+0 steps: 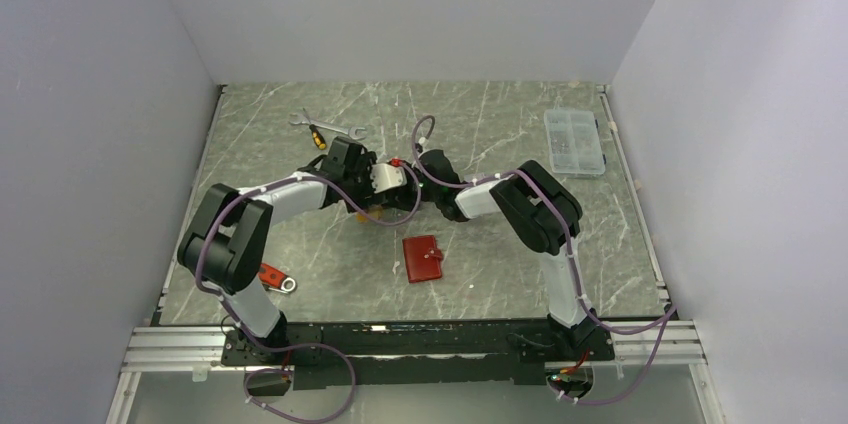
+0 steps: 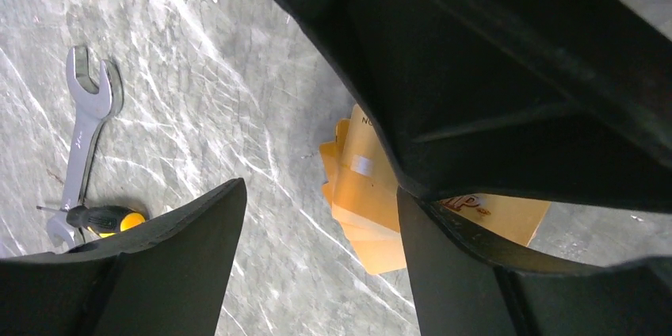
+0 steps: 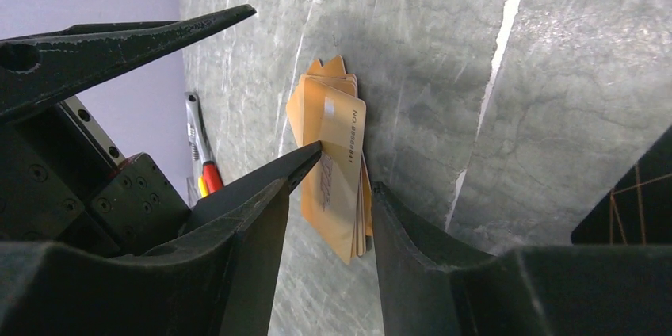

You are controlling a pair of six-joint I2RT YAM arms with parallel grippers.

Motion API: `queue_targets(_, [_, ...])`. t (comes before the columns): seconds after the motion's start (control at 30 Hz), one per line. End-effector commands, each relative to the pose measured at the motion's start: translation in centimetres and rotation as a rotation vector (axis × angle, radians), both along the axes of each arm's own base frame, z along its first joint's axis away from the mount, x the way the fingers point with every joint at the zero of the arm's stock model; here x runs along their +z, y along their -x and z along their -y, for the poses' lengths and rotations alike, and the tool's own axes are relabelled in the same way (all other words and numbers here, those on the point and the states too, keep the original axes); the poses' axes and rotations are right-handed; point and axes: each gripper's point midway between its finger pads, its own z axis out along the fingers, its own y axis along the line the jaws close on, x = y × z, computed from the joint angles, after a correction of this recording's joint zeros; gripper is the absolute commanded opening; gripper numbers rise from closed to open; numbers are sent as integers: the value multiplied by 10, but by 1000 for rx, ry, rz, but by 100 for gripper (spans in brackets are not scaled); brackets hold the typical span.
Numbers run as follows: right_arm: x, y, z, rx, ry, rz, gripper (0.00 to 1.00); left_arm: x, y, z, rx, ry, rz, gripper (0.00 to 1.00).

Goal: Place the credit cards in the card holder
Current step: Move the credit card to the center of the board.

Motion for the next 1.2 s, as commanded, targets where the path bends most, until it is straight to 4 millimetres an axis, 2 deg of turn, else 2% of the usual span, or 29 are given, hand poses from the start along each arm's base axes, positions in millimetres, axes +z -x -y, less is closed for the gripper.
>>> queue_targets(0.0, [-36, 16, 14, -1, 69, -89, 46, -10, 10, 9, -32, -4, -60, 75])
queue_targets(0.1, [-39, 15, 16, -12, 85, -97, 45, 6, 14, 17, -20, 55, -94, 76])
queue_targets(0.17, [-41, 14, 18, -17, 99, -97, 44, 24, 15, 20, -16, 91, -81, 77])
queue_targets(0.27, [-43, 14, 21, -28, 116, -98, 43, 49, 17, 15, -3, 147, -53, 82])
queue_targets(0.33, [-43, 13, 22, -35, 120, -100, 42, 56, 16, 8, 13, 164, -49, 83])
queue_targets(0.4, [-43, 12, 22, -39, 123, -101, 42, 53, 11, -2, 34, 153, -36, 83])
queue_targets(0.5, [-43, 11, 22, -41, 126, -100, 40, 35, 6, -12, 47, 93, -26, 83])
queue_targets(0.67, [-41, 10, 24, -47, 133, -94, 40, 12, -2, -19, 52, 26, -24, 81])
queue_targets(1.03, [-35, 7, 26, -54, 154, -74, 43, -11, -4, -20, 50, -29, -40, 78])
queue_targets(1.17, [-33, 4, 26, -61, 165, -63, 47, -12, 3, -12, 25, -11, -53, 77])
